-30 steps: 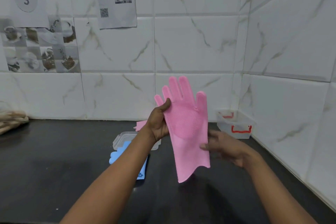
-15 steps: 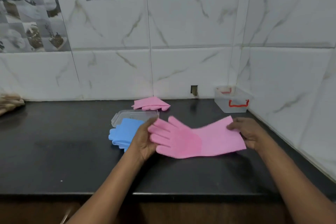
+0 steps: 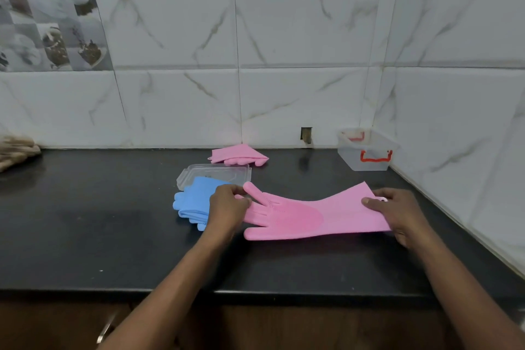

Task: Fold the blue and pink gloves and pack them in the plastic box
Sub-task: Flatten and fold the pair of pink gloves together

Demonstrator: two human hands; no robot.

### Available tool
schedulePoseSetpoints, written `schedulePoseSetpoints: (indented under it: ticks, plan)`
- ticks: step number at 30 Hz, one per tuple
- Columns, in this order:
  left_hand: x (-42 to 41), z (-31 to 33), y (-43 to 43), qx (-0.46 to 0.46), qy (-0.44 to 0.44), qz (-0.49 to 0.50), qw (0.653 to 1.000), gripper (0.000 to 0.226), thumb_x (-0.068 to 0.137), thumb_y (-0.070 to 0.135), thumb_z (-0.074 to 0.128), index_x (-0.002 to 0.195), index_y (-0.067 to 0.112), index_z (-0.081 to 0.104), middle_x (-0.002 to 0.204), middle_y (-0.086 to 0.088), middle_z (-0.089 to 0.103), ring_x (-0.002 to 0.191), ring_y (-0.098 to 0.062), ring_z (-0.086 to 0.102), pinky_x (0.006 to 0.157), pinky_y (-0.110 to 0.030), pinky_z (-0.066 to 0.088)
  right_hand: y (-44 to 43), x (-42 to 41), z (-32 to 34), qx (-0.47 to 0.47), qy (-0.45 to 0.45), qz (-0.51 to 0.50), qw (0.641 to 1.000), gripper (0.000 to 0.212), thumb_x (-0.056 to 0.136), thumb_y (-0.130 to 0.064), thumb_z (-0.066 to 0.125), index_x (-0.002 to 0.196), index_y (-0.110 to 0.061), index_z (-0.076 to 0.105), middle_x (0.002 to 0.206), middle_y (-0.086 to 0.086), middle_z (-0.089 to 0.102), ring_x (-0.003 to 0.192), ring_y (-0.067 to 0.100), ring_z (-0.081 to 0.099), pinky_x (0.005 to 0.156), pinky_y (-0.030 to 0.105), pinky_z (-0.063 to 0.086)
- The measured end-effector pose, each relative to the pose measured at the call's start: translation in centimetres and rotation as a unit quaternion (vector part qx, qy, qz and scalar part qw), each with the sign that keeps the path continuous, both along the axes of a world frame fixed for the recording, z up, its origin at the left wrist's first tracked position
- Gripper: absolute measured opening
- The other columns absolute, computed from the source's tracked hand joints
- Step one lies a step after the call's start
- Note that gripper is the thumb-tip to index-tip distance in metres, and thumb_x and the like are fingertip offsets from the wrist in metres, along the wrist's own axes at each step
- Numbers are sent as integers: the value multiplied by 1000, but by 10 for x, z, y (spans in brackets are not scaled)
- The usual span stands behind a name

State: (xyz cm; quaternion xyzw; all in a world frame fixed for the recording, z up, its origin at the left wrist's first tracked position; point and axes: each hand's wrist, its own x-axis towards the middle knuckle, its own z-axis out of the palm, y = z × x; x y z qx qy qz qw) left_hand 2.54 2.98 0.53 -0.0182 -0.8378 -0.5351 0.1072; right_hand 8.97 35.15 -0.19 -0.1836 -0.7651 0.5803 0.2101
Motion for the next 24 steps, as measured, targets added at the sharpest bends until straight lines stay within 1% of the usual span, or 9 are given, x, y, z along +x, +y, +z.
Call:
schedulePoseSetpoints:
  ticks: [6, 9, 12, 13, 15, 17, 19, 21, 24]
  plan:
    - [5, -9, 4, -47, 25, -1, 999, 30, 84, 3, 58, 109, 12, 70, 96, -2, 68, 86, -14, 61, 73, -24, 43, 4, 7, -7, 6, 3, -1, 1000, 14, 80, -8, 78, 91, -7, 70, 91, 13, 72, 76, 31, 70, 65, 40, 55]
    - [11, -15, 7, -105, 71, 16, 992, 26, 86, 8, 60, 111, 11, 65, 102, -3, 66, 90, -17, 59, 74, -26, 42, 4, 7, -11, 59, -18, -5, 998, 17, 82, -11, 77, 97, -6, 71, 94, 12, 72, 81, 31, 70, 74, 46, 57]
    - [20, -16, 10, -250, 165, 79, 951, 26, 87, 11, 59, 113, 12, 62, 118, -5, 58, 110, -26, 54, 71, -38, 49, 1, 7, -15, 115, -43, -6, 992, 22, 84, -14, 74, 105, -6, 72, 101, 12, 71, 82, 28, 68, 69, 38, 53]
    - [22, -16, 10, -279, 202, 87, 935, 25, 87, 8, 58, 111, 12, 64, 124, -5, 56, 115, -27, 50, 69, -39, 51, 1, 7, -15, 131, -49, -7, 990, 25, 85, -14, 74, 108, -6, 71, 104, 12, 71, 84, 27, 68, 68, 35, 52]
    - [23, -14, 11, -287, 251, 38, 924, 20, 88, 6, 54, 102, 13, 67, 126, -3, 56, 119, -25, 50, 72, -38, 52, 0, 6, -16, 160, -54, -10, 986, 30, 86, -16, 73, 114, -6, 70, 111, 12, 69, 91, 27, 66, 74, 35, 52]
    - [20, -18, 13, -300, 233, -61, 923, 24, 96, 17, 51, 114, 16, 67, 137, -1, 53, 129, -21, 47, 94, -36, 48, -2, 6, -15, 187, -56, -18, 981, 33, 87, -18, 72, 117, -6, 69, 118, 12, 67, 99, 27, 65, 83, 38, 51]
    - [17, -26, 14, -369, 171, -138, 903, 42, 102, 34, 42, 140, 19, 51, 157, -1, 34, 146, -18, 27, 116, -34, 27, -3, 6, -13, 233, -52, -29, 971, 32, 88, -20, 71, 116, -6, 70, 120, 12, 67, 105, 27, 63, 87, 36, 48]
    - [15, -32, 15, -426, 109, -177, 881, 55, 104, 45, 29, 152, 19, 32, 163, -2, 18, 151, -17, 12, 123, -35, 10, -3, 5, -10, 295, -50, -30, 954, 25, 90, -22, 68, 109, -7, 73, 114, 9, 71, 104, 25, 64, 83, 30, 45]
    - [13, -34, 13, -451, 93, -177, 870, 56, 104, 45, 23, 152, 16, 28, 162, -5, 21, 150, -19, 17, 124, -36, 8, -4, 1, -7, 346, -57, -22, 936, 16, 92, -24, 64, 93, -11, 73, 99, 6, 73, 95, 22, 65, 76, 27, 42]
